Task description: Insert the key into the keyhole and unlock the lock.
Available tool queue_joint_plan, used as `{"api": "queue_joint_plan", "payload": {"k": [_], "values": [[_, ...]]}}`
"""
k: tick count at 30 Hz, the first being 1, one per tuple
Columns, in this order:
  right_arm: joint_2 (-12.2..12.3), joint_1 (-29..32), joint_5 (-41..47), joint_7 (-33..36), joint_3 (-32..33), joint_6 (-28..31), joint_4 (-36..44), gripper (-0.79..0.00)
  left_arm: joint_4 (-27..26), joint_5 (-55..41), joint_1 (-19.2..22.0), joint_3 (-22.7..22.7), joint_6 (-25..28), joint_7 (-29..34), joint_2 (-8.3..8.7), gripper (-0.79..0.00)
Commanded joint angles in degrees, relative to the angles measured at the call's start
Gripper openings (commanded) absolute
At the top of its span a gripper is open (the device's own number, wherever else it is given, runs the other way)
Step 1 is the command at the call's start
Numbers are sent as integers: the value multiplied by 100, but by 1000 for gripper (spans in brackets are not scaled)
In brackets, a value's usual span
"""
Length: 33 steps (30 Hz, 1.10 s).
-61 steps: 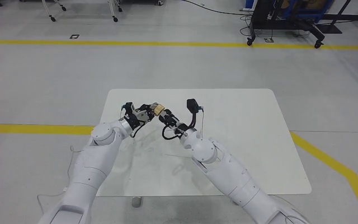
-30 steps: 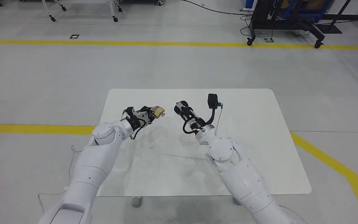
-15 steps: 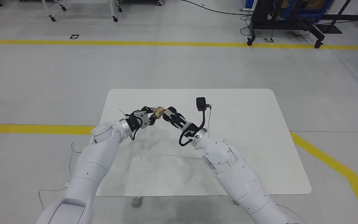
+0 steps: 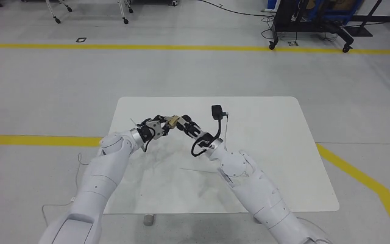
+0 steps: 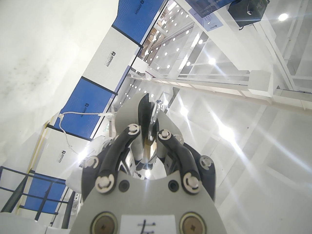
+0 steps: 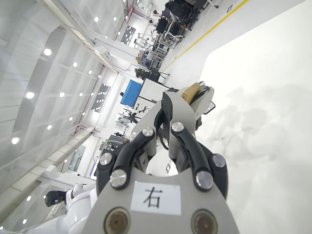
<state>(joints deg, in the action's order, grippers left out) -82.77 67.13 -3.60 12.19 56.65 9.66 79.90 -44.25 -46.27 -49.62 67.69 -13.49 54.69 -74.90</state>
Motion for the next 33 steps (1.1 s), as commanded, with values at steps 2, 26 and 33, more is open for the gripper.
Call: {"api": "queue_joint_plan", "payload": {"k": [2,26,33], "values": [[44,146,405,263,241,146,216,-505,-139,25,-72,66,438,-71,10,-785],[36,209,3457,2237,470,-627,-148,-619,-816,305,-420,175,1502,744,95,-785],[22,104,3532,2258,411,-745,-344,-770,-811,358,-402,133,1613,1052,103,-785]]}}
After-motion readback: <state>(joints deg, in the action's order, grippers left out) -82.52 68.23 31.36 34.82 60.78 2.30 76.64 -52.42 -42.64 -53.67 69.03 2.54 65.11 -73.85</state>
